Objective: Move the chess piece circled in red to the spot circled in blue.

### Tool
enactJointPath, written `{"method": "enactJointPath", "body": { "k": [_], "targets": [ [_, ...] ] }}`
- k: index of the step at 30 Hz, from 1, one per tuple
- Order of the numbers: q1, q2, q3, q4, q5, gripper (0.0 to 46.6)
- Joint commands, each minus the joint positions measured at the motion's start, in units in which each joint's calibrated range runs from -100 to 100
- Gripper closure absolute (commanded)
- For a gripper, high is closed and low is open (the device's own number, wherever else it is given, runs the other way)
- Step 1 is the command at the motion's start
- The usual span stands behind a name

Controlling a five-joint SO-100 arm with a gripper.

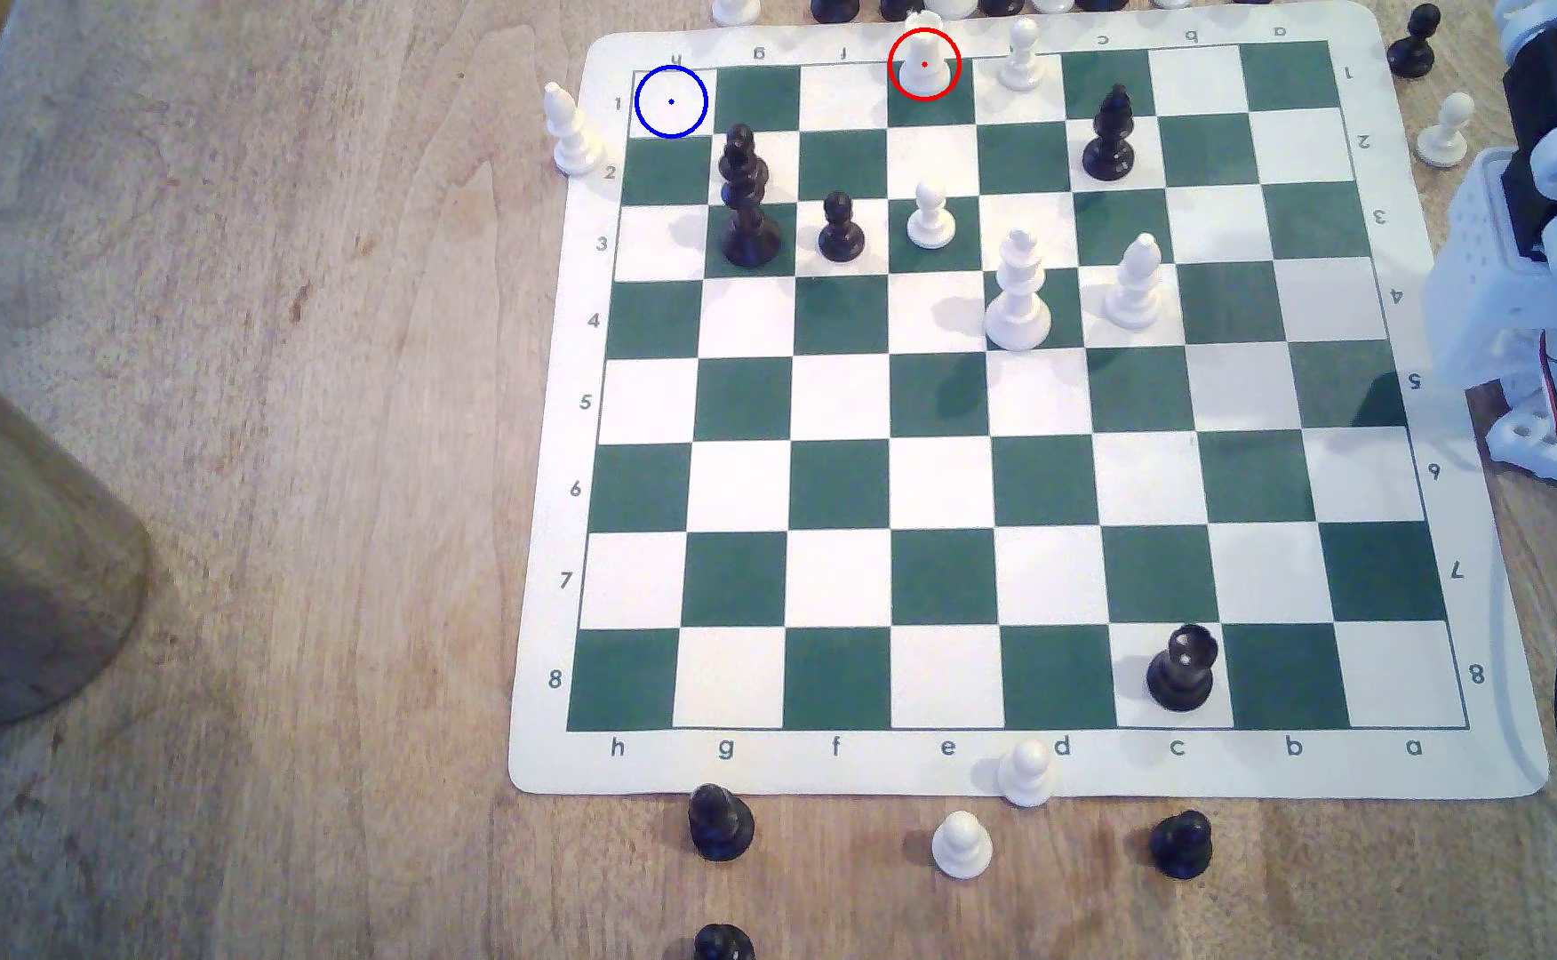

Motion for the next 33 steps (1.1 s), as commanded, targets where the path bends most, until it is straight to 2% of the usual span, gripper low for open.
{"method": "enactJointPath", "body": {
  "k": [1,7,14,18,19,25,28,33],
  "targets": [
    [-1.8,0.1,1.3,-0.8,0.3,46.4],
    [-1.7,0.1,-1.4,10.8,0.3,46.4],
    [1.4,0.1,-18.3,47.1,0.3,46.4],
    [3.1,0.1,-24.1,61.2,0.2,46.4],
    [4.5,0.1,-27.7,71.2,0.2,46.4],
    [9.9,0.1,-38.9,102.7,-0.1,46.4],
    [14.6,0.1,-43.7,119.9,-0.1,46.4],
    [19.5,0.1,-45.6,136.9,-0.1,46.4]
  ]
}}
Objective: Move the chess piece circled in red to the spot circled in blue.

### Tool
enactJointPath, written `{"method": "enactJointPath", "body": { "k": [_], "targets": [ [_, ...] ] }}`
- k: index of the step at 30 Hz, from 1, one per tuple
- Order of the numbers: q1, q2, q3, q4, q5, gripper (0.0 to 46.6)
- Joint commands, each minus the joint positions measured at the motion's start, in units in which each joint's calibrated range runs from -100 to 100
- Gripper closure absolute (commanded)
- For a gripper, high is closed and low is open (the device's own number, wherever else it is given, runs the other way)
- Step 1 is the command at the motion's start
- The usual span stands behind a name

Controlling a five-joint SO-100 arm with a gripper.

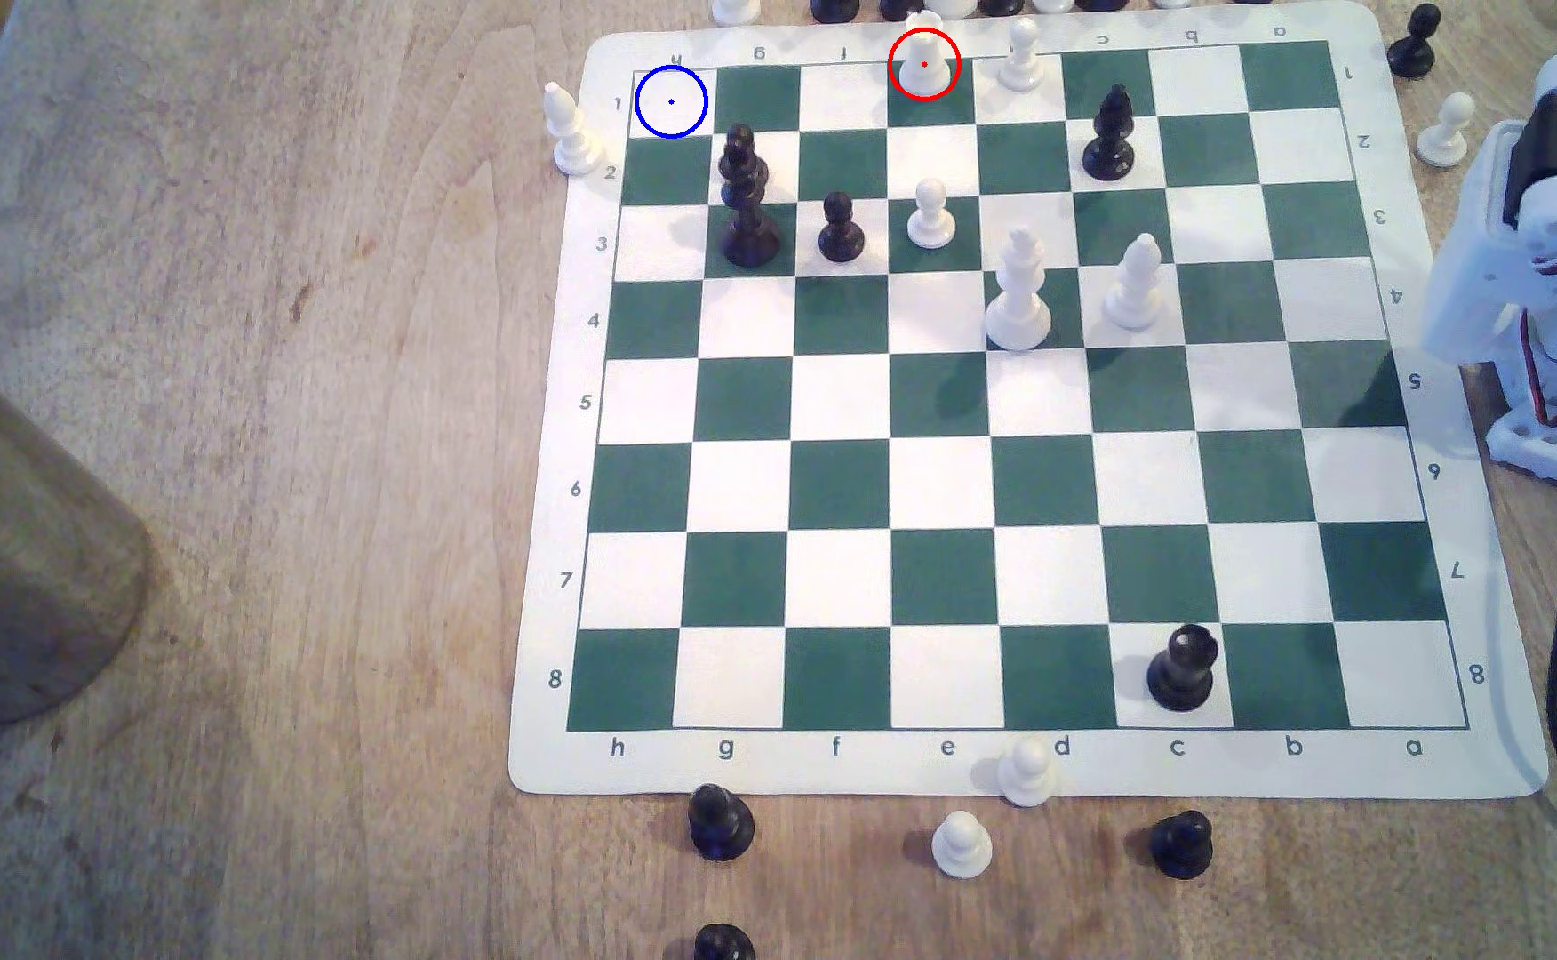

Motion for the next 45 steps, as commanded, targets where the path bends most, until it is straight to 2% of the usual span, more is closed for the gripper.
{"method": "enactJointPath", "body": {
  "k": [1,3,4,5,7,8,9,11,15,18,21,24,27,32,38,45],
  "targets": [
    [4.9,0.0,-5.0,15.4,-0.3,46.4],
    [6.2,0.0,-5.5,21.0,-0.4,46.4],
    [6.4,0.0,-5.5,25.4,-2.1,46.2],
    [6.4,0.0,-5.3,28.5,-2.7,45.7],
    [6.7,0.0,-4.6,34.5,-2.7,45.2],
    [7.1,-0.1,-4.4,39.3,-2.5,42.8],
    [6.7,0.7,-4.1,41.4,-2.9,42.5],
    [6.4,3.5,-3.1,43.1,-4.5,40.8],
    [7.1,11.2,0.8,39.5,-5.7,39.9],
    [6.7,18.5,0.5,34.0,-6.7,38.3],
    [6.5,27.7,-2.8,31.6,-7.0,38.8],
    [6.8,34.1,-5.6,31.2,-7.0,38.9],
    [7.8,42.9,-9.8,29.0,-7.4,36.3],
    [9.5,54.0,-16.3,25.6,-7.5,35.7],
    [11.0,63.0,-16.8,16.9,-7.6,32.0],
    [12.0,72.0,-17.4,11.2,-7.2,31.4]
  ]
}}
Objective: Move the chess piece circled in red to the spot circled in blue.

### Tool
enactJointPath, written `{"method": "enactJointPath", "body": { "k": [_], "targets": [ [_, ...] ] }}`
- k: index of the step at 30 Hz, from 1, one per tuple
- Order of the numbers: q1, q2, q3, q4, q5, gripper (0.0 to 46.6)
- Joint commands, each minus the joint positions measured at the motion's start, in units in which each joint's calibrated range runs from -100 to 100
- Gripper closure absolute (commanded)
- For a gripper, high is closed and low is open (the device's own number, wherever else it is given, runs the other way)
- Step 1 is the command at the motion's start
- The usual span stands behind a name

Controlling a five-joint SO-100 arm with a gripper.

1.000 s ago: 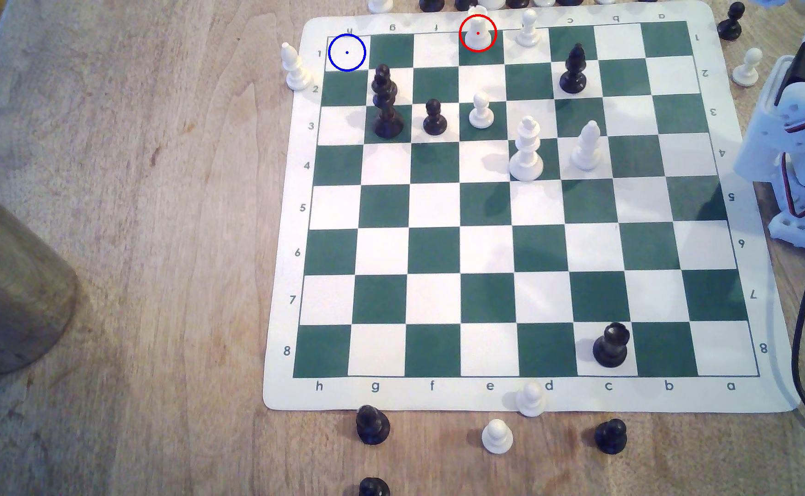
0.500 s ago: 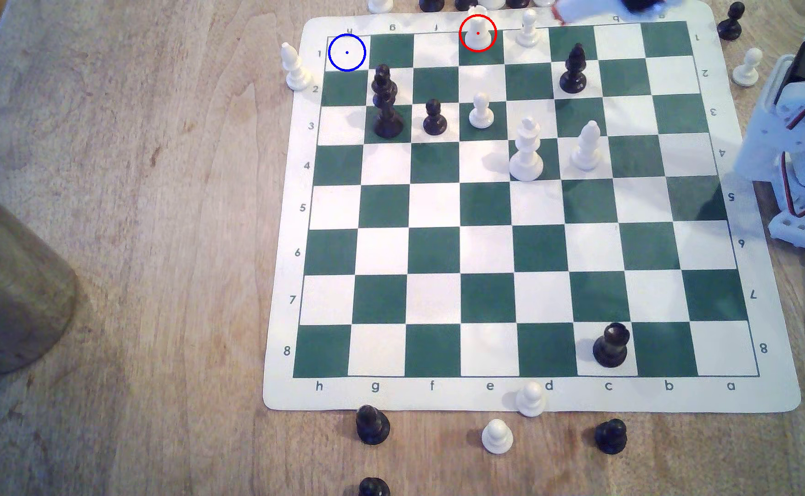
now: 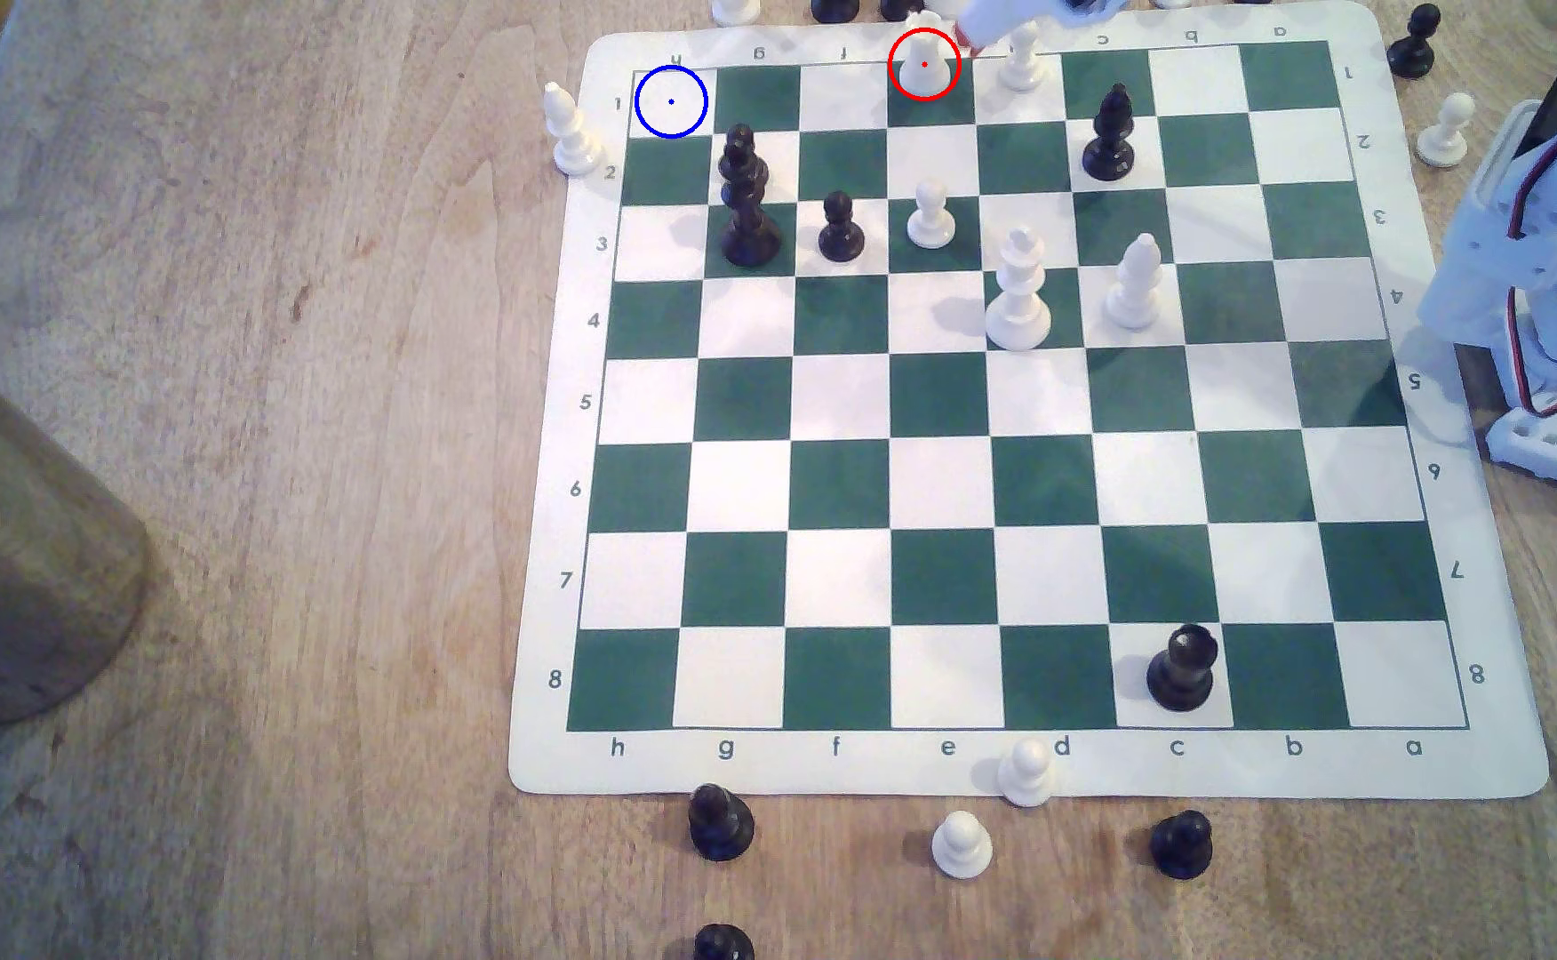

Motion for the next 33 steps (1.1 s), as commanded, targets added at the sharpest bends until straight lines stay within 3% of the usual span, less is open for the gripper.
{"method": "enactJointPath", "body": {
  "k": [1,11,33],
  "targets": [
    [1.0,3.3,-5.3,-4.4,0.2,31.4],
    [1.0,17.0,-14.3,-8.1,-0.1,32.7],
    [1.7,25.2,-17.7,-11.7,0.7,31.5]
  ]
}}
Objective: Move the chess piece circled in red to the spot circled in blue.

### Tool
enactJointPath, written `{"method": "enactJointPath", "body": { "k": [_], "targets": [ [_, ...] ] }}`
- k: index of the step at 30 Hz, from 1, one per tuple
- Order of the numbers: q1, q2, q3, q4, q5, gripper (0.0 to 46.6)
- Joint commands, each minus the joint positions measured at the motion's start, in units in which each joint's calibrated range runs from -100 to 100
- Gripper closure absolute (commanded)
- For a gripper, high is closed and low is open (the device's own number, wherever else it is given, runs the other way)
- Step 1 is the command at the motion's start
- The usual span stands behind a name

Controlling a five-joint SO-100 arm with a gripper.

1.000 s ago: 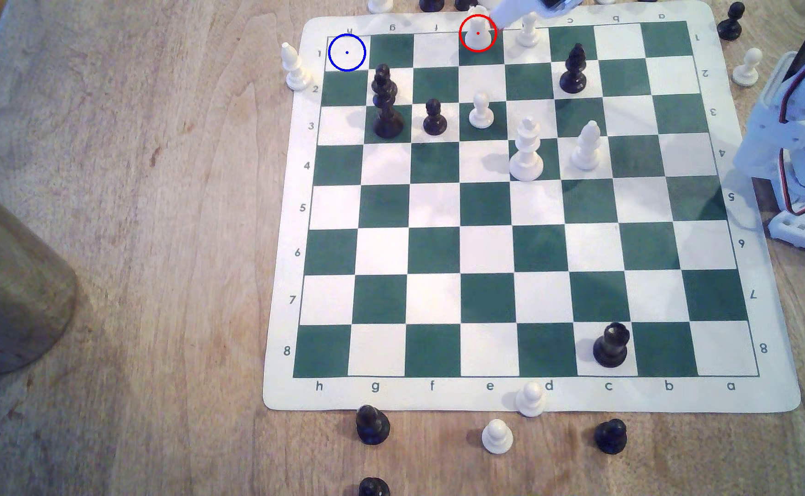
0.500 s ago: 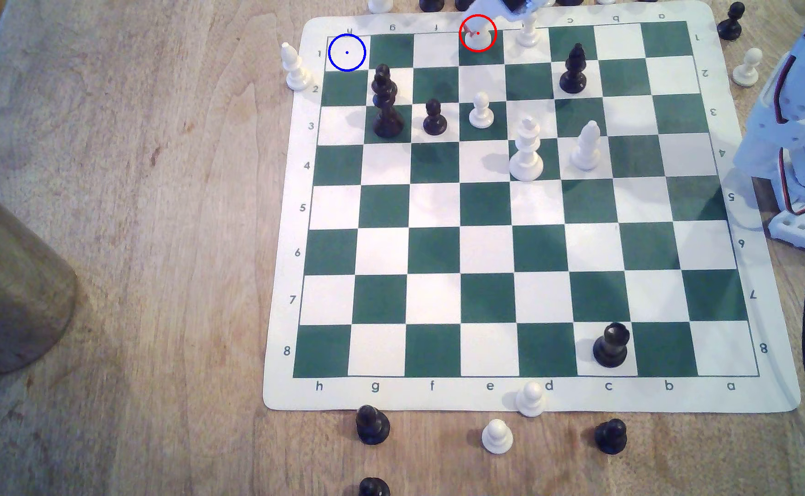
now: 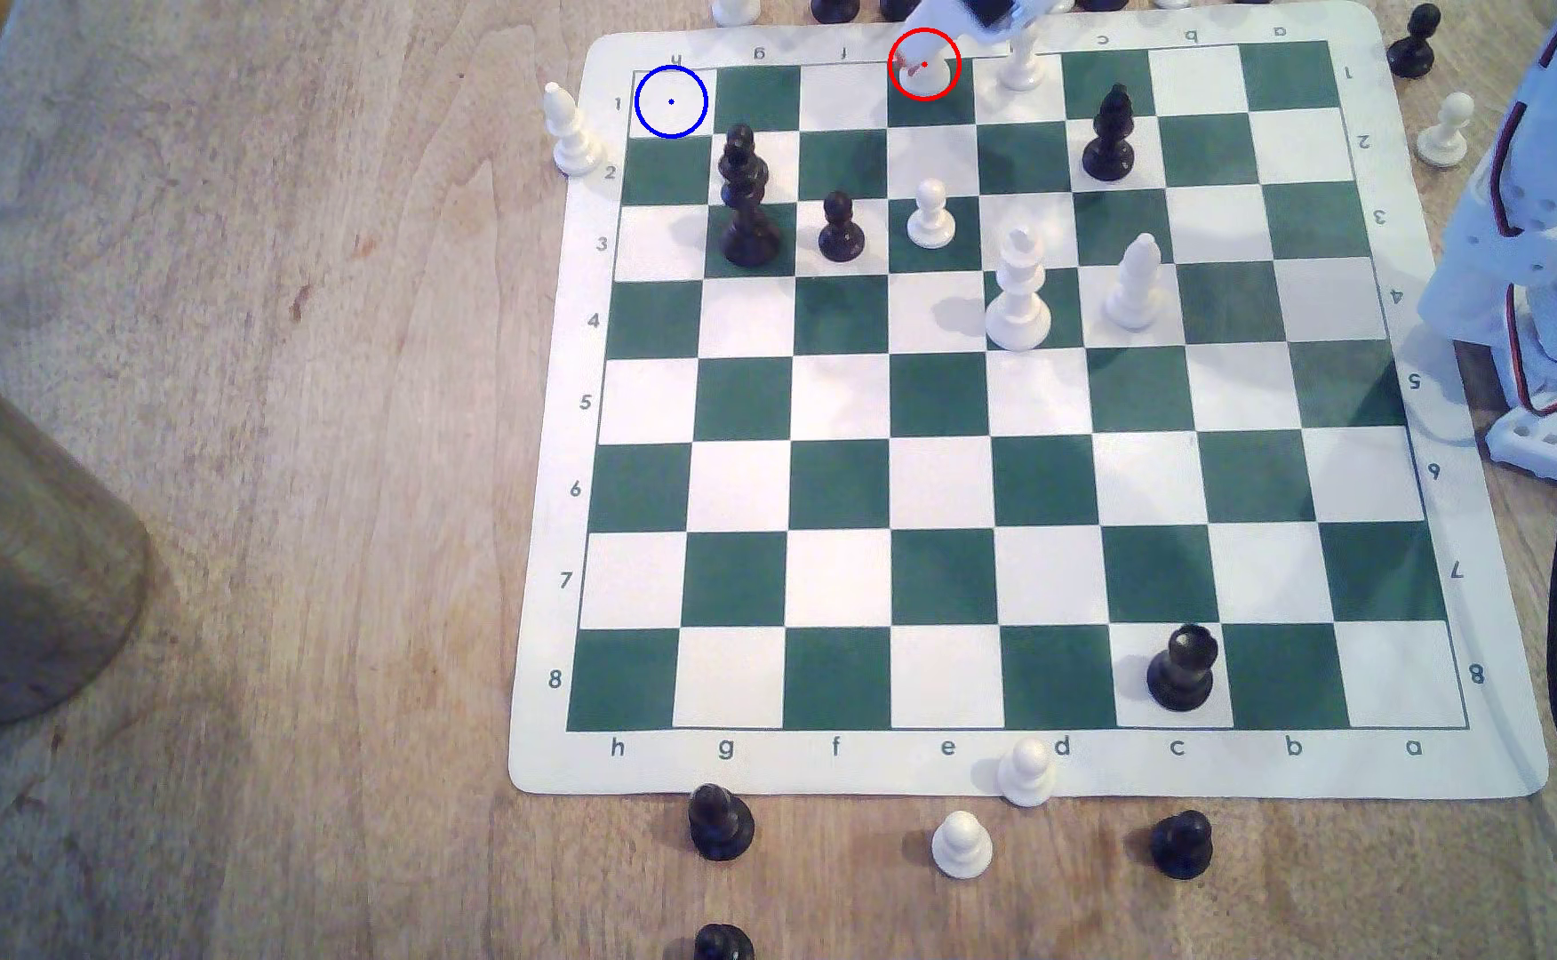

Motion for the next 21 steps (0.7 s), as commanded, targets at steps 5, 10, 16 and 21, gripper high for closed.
{"method": "enactJointPath", "body": {
  "k": [5,10,16,21],
  "targets": [
    [0.9,2.0,-5.3,-3.3,0.5,31.5],
    [0.7,2.4,-5.1,-5.7,0.2,33.1],
    [-0.2,1.5,-4.4,-6.0,0.0,34.5],
    [-0.5,1.6,-4.0,-6.2,-0.1,35.1]
  ]
}}
